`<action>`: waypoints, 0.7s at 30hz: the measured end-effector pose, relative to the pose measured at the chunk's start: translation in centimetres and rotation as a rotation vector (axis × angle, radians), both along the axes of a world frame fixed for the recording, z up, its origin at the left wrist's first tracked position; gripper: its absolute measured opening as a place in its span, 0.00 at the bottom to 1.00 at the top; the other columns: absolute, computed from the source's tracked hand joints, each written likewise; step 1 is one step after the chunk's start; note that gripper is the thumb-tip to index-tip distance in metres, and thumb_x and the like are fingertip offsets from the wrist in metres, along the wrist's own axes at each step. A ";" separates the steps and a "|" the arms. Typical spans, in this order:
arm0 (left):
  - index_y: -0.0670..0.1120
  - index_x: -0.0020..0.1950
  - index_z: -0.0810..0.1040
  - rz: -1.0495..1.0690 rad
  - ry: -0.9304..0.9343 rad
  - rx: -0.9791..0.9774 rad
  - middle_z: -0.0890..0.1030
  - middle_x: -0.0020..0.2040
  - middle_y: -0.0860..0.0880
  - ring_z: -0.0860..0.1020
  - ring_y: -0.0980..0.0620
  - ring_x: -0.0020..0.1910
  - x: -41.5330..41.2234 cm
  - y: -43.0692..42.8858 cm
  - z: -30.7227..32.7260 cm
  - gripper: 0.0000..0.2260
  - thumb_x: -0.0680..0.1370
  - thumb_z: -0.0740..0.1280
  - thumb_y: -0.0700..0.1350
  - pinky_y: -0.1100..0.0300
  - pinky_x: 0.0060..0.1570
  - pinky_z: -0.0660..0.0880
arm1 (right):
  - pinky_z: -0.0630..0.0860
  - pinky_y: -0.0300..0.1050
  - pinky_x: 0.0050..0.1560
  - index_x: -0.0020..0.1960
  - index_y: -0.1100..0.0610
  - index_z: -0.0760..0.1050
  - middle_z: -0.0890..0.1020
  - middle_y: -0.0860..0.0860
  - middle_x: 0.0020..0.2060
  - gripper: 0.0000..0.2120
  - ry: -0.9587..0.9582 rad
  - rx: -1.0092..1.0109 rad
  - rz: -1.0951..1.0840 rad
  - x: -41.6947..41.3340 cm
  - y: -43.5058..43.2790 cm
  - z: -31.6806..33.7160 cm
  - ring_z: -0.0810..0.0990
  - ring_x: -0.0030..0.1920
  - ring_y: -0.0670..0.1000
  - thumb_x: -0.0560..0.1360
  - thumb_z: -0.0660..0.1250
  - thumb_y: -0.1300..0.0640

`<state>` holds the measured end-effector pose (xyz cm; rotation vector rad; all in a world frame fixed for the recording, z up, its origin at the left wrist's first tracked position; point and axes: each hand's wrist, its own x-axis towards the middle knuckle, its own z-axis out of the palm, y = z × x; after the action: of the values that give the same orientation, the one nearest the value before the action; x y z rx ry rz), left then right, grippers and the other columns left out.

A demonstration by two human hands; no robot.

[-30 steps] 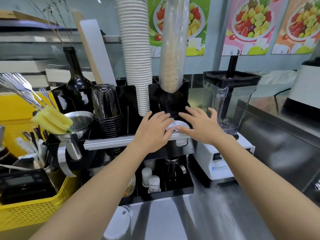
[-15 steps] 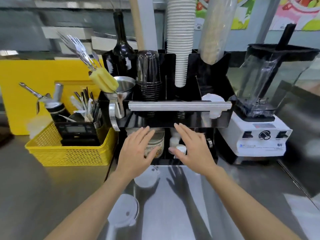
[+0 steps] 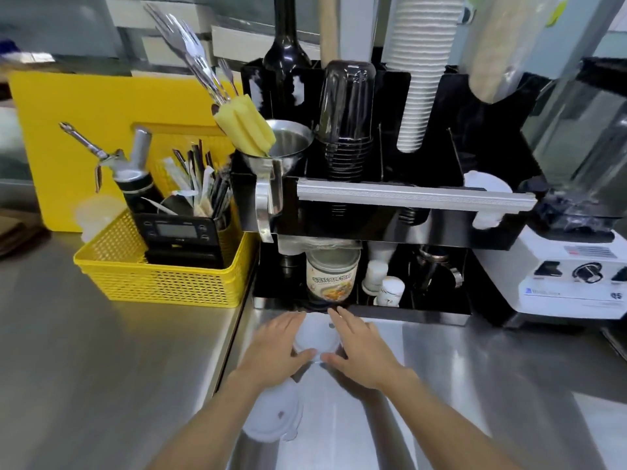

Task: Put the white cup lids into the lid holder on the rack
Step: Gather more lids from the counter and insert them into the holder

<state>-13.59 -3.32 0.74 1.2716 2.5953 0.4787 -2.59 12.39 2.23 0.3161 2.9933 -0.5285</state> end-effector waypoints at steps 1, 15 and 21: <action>0.48 0.74 0.54 0.009 -0.039 0.001 0.60 0.75 0.50 0.57 0.50 0.73 -0.3 0.1 -0.5 0.37 0.72 0.55 0.66 0.54 0.70 0.54 | 0.51 0.50 0.73 0.75 0.53 0.44 0.50 0.54 0.77 0.38 -0.015 -0.006 -0.004 -0.3 -0.1 -0.4 0.51 0.75 0.53 0.75 0.58 0.40; 0.53 0.71 0.62 0.092 -0.239 0.198 0.71 0.68 0.53 0.66 0.50 0.67 0.0 -0.8 0.5 0.30 0.72 0.69 0.55 0.58 0.64 0.62 | 0.53 0.37 0.55 0.68 0.53 0.65 0.73 0.48 0.62 0.29 0.270 -0.232 -0.117 -1.0 -0.4 -0.6 0.67 0.64 0.49 0.70 0.65 0.45; 0.51 0.69 0.65 0.005 -0.124 0.355 0.73 0.66 0.53 0.68 0.53 0.66 2.6 0.6 5.0 0.33 0.68 0.59 0.66 0.63 0.63 0.59 | 0.60 0.38 0.66 0.67 0.53 0.67 0.69 0.44 0.59 0.35 0.382 -0.387 -0.112 0.9 0.3 3.2 0.65 0.62 0.45 0.64 0.63 0.37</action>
<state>-10.96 -2.68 5.74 1.2859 2.4844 1.0213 -1.65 12.70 5.47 0.3870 3.1313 -1.2893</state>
